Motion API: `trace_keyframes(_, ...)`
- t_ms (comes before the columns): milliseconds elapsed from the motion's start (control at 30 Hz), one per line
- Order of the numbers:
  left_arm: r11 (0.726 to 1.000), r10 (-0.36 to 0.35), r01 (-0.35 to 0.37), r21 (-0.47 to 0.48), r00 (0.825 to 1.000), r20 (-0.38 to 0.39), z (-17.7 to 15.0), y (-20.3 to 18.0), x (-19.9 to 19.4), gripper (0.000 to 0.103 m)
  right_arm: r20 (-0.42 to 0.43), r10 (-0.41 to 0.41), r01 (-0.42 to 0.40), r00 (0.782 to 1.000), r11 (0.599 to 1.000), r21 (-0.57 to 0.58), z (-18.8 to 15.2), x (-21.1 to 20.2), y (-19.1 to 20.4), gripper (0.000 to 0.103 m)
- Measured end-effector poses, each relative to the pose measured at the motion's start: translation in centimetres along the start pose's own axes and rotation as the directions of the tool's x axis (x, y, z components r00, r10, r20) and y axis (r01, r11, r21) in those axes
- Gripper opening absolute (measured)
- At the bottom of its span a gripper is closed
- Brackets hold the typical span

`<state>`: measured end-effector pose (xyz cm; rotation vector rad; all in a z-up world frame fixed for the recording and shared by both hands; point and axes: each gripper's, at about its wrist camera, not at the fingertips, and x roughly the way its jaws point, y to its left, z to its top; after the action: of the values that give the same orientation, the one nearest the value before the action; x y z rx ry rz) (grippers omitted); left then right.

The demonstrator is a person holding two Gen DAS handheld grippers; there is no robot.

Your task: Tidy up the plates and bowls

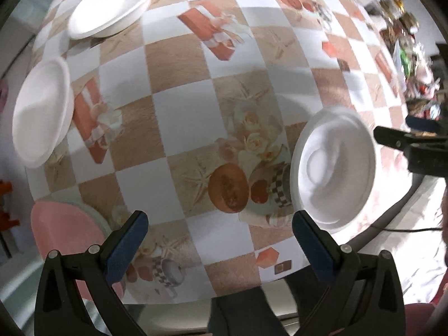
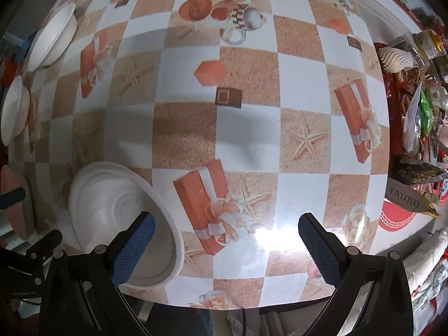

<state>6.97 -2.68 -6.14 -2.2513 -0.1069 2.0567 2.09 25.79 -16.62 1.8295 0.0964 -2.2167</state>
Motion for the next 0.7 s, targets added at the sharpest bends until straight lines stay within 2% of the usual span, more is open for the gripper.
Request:
trace_keyframes(200,0.999,0.002,0.0,-0.046,0.999,0.05,-0.2,2.2,-1.9,0.103,0.013,0.007,-0.007,1.0,1.0,-0.004,0.8,-1.2,2.5,0.103)
trace_keyframes(267,0.998,0.002,0.002,-0.06,0.998,0.063,0.6,3.4,-2.9,0.103,0.021,0.013,-0.013,1.0,1.0,-0.013,1.4,-1.7,3.6,0.103)
trace_keyframes(300,0.998,0.005,0.0,-0.068,0.997,0.071,0.5,3.7,-3.2,0.103,0.024,0.015,-0.014,1.0,1.0,-0.023,2.5,-0.7,4.8,0.103)
trace_keyframes(500,0.992,0.026,-0.013,-0.128,0.995,0.098,0.9,5.7,-4.6,0.103,0.03,0.032,-0.031,0.999,0.998,-0.058,2.9,-1.3,7.1,0.103)
trace_keyframes(700,0.977,0.079,-0.054,-0.208,0.991,0.111,1.1,8.6,-4.5,0.103,0.0,0.073,-0.073,0.997,0.992,-0.098,3.7,-2.9,13.2,0.103)
